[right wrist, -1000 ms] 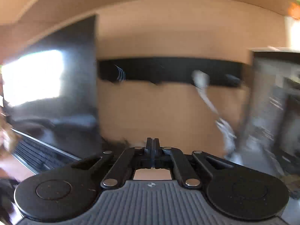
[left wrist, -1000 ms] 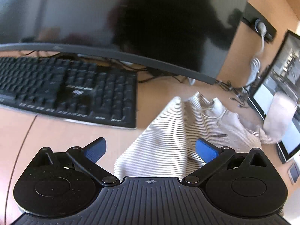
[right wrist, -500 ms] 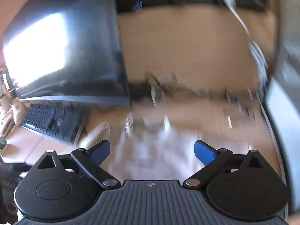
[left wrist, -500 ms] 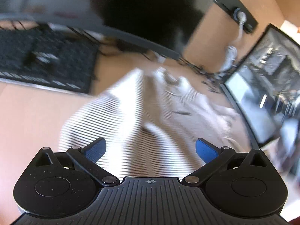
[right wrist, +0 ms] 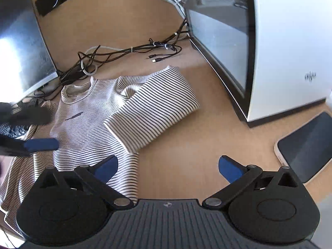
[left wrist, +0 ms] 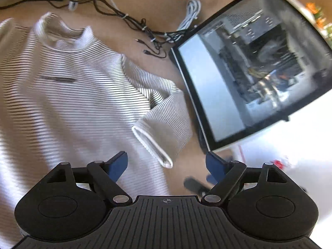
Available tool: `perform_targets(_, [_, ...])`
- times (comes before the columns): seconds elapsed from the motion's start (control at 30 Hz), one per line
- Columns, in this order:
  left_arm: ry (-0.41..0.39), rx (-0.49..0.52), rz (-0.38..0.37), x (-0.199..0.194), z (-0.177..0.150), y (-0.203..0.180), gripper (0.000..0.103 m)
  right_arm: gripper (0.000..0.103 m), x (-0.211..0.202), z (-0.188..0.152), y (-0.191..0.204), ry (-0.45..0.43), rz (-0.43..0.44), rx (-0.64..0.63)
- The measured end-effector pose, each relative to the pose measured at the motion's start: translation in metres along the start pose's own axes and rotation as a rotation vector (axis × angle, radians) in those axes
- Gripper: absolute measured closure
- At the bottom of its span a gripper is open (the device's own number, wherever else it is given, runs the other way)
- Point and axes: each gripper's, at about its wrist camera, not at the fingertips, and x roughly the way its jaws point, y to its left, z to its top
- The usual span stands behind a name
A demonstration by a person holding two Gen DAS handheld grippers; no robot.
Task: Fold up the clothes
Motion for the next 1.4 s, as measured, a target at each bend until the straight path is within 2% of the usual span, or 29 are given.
perform_targets(0.13, [-0.017, 0.082, 0.165, 0.044, 0.013, -0.021, 0.016, 0.000, 0.003, -0.005, -0.017, 0.010, 0.058, 0.013])
perform_targets(0.27, [-0.029, 0.129, 0.285, 0.072, 0.015, -0.033, 0.021, 0.000, 0.003, -0.008, -0.028, 0.027, 0.119, -0.011])
perform_targets(0.37, [-0.043, 0.184, 0.374, 0.084, 0.011, -0.043, 0.032, 0.000, 0.002, -0.009, -0.033, 0.023, 0.148, -0.008])
perform_targets(0.43, [-0.047, 0.227, 0.430, 0.091, 0.008, -0.050, 0.051, 0.000, 0.001, -0.009, -0.036, 0.021, 0.166, 0.000])
perform_targets(0.47, [-0.046, 0.251, 0.456, 0.092, 0.006, -0.053, 0.054, 0.000, 0.000, -0.009, -0.038, 0.019, 0.175, 0.004])
perform_targets(0.53, [-0.044, 0.262, 0.466, 0.092, 0.004, -0.058, 0.069, 0.000, 0.000, -0.009, -0.040, 0.021, 0.190, 0.019])
perform_targets(0.57, [-0.048, 0.268, 0.453, 0.088, 0.004, -0.060, 0.072, 0.000, 0.000, -0.008, -0.040, 0.028, 0.190, 0.031])
perform_targets(0.6, [-0.053, 0.275, 0.440, 0.085, 0.004, -0.062, 0.081, 0.000, 0.001, -0.007, -0.040, 0.035, 0.188, 0.039])
perform_targets(0.67, [-0.069, 0.283, 0.408, 0.076, 0.006, -0.066, 0.084, 0.000, 0.002, -0.004, -0.038, 0.053, 0.176, 0.030])
perform_targets(0.73, [-0.094, 0.285, 0.368, 0.065, 0.011, -0.069, 0.092, 0.000, 0.005, -0.002, -0.033, 0.069, 0.175, 0.000])
perform_targets(0.87, [-0.206, 0.300, 0.340, 0.031, 0.033, -0.069, 0.093, 0.000, 0.007, -0.002, -0.025, 0.062, 0.143, -0.010])
perform_targets(0.97, [-0.305, 0.306, 0.375, -0.007, 0.058, -0.055, 0.093, 0.000, 0.008, -0.003, -0.017, 0.061, 0.101, -0.017])
perform_targets(1.2, [-0.340, 0.262, 0.519, -0.041, 0.104, 0.023, 0.093, 0.000, 0.014, -0.013, 0.018, 0.072, -0.019, -0.158])
perform_targets(1.3, [-0.320, 0.258, 0.580, -0.039, 0.103, 0.053, 0.093, 0.000, 0.017, -0.011, 0.028, 0.090, -0.036, -0.176])
perform_targets(1.4, [-0.294, 0.252, 0.580, -0.037, 0.096, 0.071, 0.093, 0.000, 0.019, -0.005, 0.031, 0.109, -0.039, -0.171])
